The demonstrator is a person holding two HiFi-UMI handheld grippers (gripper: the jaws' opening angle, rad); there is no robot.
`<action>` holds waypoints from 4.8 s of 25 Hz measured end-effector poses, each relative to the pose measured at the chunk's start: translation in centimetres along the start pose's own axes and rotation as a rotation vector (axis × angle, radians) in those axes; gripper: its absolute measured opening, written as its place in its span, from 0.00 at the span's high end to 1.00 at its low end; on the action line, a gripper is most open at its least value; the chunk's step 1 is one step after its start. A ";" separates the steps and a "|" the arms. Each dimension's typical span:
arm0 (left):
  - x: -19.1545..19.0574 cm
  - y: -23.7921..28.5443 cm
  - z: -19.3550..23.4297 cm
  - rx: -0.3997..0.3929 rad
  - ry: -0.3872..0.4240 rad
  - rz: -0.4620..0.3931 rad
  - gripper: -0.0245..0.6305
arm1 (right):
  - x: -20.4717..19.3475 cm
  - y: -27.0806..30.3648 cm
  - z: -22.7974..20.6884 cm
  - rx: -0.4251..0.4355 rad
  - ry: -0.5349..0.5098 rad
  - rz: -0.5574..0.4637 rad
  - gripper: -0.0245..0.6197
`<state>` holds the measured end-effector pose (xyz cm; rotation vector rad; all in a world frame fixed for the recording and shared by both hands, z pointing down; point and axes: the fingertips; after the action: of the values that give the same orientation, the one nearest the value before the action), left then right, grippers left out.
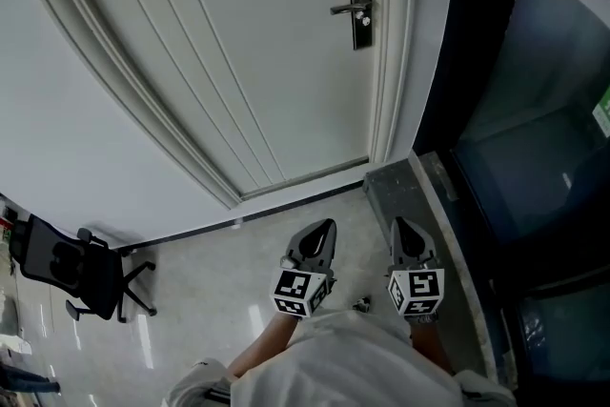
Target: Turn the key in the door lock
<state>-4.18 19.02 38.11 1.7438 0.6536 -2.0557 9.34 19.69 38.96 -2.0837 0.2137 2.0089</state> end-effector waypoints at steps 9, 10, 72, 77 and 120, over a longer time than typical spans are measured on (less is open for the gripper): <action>-1.1 4.3 2.5 0.044 -0.016 0.038 0.95 | -1.3 5.1 -2.4 0.020 0.034 0.031 0.96; -1.5 4.6 3.0 0.049 -0.022 0.053 0.95 | -1.6 5.8 -2.3 0.027 0.032 0.038 0.96; 4.8 46.8 23.0 -0.068 0.105 -0.121 0.95 | 4.9 52.7 -15.8 0.166 -1.193 -0.053 0.96; 5.8 47.0 23.6 -0.072 0.116 -0.135 0.95 | 4.5 55.0 -17.1 0.183 -1.314 0.070 0.94; 6.3 44.7 24.4 0.065 0.111 -0.125 0.95 | 4.4 58.4 -19.1 0.099 0.280 0.084 0.94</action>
<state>-0.50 -31.52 30.04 1.9099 0.7541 -2.0954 12.24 -41.32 31.02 -2.3195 0.4476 1.7042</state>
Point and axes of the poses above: the fingertips, and each gripper's own axes: y forward along the fingers, z to its left, x out of its top, and after that the axes turned 13 degrees about -z, right-handed
